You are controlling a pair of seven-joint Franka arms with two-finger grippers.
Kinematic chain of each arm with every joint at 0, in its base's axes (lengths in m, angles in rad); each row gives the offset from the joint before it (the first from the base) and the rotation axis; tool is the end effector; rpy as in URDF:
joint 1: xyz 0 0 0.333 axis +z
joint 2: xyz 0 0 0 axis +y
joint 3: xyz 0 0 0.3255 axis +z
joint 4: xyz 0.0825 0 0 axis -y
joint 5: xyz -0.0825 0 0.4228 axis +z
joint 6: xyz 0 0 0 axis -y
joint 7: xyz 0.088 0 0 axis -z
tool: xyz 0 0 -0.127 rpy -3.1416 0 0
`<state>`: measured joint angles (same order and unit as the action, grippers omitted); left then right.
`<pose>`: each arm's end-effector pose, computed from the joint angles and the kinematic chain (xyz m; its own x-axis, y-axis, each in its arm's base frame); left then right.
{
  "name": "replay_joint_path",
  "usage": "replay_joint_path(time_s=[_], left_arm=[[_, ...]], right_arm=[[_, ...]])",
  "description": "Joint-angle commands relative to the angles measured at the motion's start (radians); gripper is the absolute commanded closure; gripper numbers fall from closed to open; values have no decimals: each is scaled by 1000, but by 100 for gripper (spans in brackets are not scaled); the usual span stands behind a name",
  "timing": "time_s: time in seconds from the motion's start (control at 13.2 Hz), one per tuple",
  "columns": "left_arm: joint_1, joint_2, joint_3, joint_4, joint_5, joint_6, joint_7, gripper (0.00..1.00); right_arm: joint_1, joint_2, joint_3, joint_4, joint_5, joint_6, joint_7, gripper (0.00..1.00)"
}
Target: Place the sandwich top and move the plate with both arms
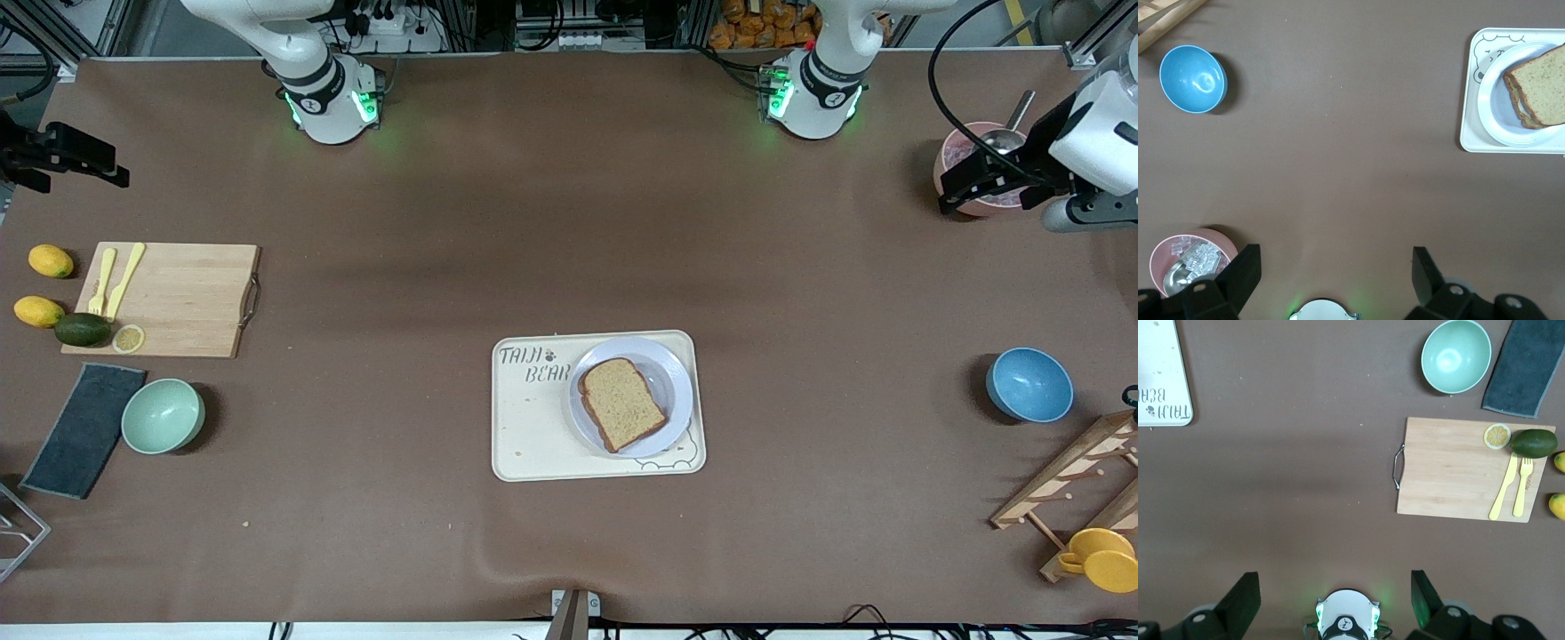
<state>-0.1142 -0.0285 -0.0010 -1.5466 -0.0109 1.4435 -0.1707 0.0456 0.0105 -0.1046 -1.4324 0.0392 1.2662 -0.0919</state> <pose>0.5654 -0.0669 0.6322 0.9957 0.0544 -0.0753 0.0544 -0.9985 -0.0020 0.5584 -0.0268 0.6530 0.9842 0.0453 -0.1713 0.0365 -0.9979 -0.0537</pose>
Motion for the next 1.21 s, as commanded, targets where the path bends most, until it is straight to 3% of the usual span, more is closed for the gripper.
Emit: replay_joint_path(time_s=[0.0, 0.38, 1.14], left_arm=[[-15, -39, 15, -40, 9, 25, 2, 0], [-9, -39, 15, -27, -41, 23, 2, 0], [-4, -80, 15, -64, -34, 20, 2, 0]], right_arm=[[-3, -6, 9, -2, -5, 45, 6, 0], [-7, -7, 11, -3, -5, 45, 6, 0], [-9, -7, 10, -3, -5, 41, 6, 0]])
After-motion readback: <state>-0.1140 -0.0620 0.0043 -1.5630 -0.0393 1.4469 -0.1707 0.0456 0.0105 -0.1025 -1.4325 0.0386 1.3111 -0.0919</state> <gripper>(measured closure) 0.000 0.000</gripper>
